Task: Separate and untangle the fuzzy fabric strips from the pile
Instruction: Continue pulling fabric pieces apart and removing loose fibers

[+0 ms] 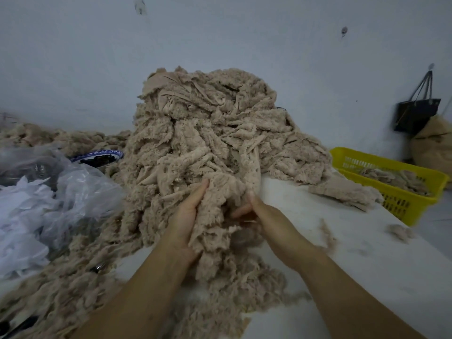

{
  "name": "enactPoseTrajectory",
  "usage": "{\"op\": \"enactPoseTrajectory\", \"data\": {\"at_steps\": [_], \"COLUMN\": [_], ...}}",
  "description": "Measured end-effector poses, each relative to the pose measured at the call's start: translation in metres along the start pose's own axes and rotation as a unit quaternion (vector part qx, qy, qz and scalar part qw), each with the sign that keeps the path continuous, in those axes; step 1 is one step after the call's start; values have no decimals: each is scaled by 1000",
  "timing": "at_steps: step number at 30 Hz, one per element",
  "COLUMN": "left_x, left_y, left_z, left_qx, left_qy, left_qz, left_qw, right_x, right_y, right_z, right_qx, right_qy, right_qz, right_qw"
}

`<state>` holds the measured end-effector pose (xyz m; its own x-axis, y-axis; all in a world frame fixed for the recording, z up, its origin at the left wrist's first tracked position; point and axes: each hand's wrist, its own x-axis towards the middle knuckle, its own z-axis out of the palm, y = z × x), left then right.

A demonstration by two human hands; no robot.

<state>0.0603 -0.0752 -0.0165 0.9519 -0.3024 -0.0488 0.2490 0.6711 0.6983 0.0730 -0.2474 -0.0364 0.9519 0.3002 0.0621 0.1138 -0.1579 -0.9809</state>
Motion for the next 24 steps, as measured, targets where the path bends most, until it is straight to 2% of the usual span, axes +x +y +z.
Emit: {"op": "enactPoseTrajectory", "data": {"at_steps": [4,10,12,16,21,22,24], "left_x": [1,6,7,9,5,4,2], "left_y": [1,-1,0,4,15,17,17], "left_z": [4,4,4,2,-9,-12,-12], "left_qx": [-13,-2,-15,-28,-62,-70,-63], "left_qy": [24,65,73,107,127,121,107], "left_qz": [43,78,82,75,76,76,78], "left_qw": [999,995,994,991,987,987,989], "right_x": [-5,-4,-4,-5,1,2,2], "right_y": [-6,-7,-7,-14,-19,-16,-8], "right_z": [9,25,22,9,-12,-19,-25], "right_qx": [4,-126,-102,39,217,206,94], "right_qy": [-36,-55,-28,41,136,158,166], "right_qz": [-28,-84,-73,-30,-37,-35,-38], "right_qw": [999,987,992,998,966,965,981]}}
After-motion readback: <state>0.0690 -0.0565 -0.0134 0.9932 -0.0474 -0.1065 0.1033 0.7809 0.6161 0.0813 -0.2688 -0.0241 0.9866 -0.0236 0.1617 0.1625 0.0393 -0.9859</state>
